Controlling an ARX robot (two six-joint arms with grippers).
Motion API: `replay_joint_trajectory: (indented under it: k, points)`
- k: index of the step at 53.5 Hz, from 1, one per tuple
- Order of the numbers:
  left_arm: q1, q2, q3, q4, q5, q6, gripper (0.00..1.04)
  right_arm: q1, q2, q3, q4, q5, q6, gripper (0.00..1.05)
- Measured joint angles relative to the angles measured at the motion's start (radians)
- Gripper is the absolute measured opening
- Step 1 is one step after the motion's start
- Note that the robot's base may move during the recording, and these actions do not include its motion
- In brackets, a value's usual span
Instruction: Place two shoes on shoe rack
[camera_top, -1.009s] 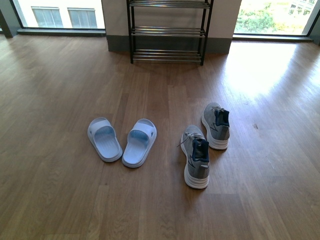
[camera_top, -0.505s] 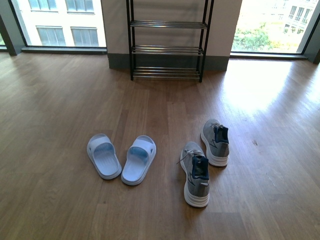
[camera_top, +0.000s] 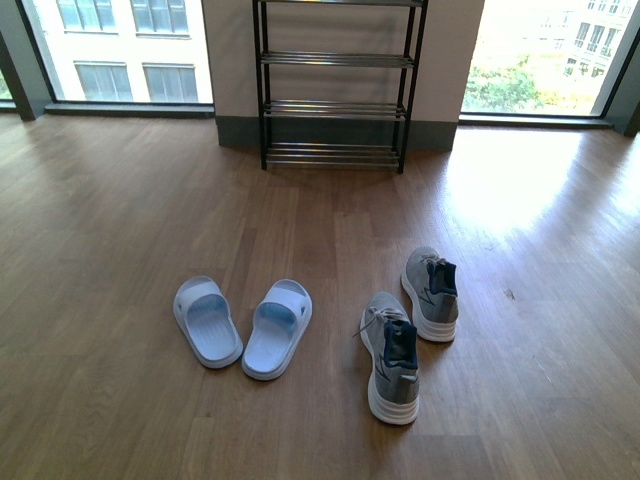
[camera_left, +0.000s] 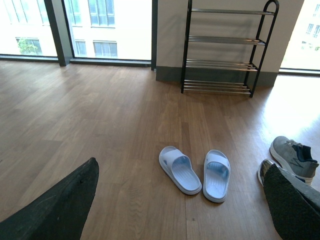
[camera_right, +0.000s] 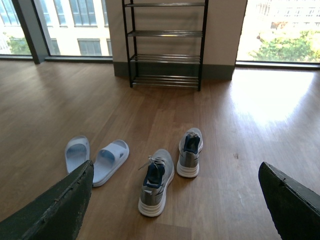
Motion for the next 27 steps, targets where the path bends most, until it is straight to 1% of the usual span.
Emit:
replay_joint_trajectory:
  k: [27]
  points:
    - [0.0,0.0,0.0,0.0,0.0,0.0,0.95,0.0,0.0,0.0,0.0,0.0,0.0,0.96]
